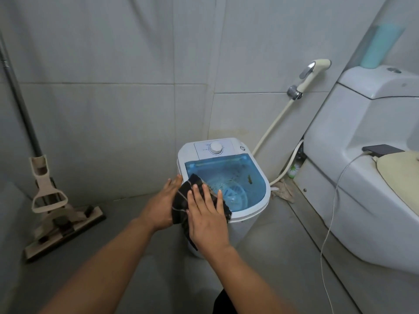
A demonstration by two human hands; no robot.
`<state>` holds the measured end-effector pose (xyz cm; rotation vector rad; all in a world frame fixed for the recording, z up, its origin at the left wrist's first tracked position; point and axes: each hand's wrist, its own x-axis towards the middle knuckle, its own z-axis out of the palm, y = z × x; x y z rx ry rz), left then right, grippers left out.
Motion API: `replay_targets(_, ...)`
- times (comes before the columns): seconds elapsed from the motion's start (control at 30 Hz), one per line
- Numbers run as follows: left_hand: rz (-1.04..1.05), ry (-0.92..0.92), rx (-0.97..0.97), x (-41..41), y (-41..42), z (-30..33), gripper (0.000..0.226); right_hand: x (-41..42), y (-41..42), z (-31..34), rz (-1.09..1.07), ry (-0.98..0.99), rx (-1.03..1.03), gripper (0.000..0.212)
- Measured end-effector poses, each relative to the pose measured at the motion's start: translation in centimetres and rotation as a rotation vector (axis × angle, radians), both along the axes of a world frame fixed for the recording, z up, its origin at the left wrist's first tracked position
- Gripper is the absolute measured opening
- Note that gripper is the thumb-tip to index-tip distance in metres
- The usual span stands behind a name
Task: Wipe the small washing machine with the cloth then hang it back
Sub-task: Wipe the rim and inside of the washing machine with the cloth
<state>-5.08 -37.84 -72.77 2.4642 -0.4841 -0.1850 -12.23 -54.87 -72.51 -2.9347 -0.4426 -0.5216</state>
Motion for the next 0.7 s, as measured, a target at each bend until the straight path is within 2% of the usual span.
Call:
replay_targets(0.23,-0.009,-0.021,-0.255,0.5,0.2,-1.2,0.115,5.1,2.9,2.6,-0.027,0.175,-0.023,0.062)
replay_targets(0.33,0.001,-0.013,-0.241,0.7,-0.2,-1.3,0.114,6.8,2.9,3.8,-0.021,0.236,-0.02,0.063)
replay_targets(0.43,0.047,-0.001,-0.236,0.3,-0.6,-1.0,0.103,7.9,2.9,4.4,-0.018,0.271,0.004,0.061)
replay_targets(0.7,0.116,0.029,-0.304,-0.7,-1.3,0.0,0.107,10.6,2.0,5.8,-0.028,0.34,0.074,0.054)
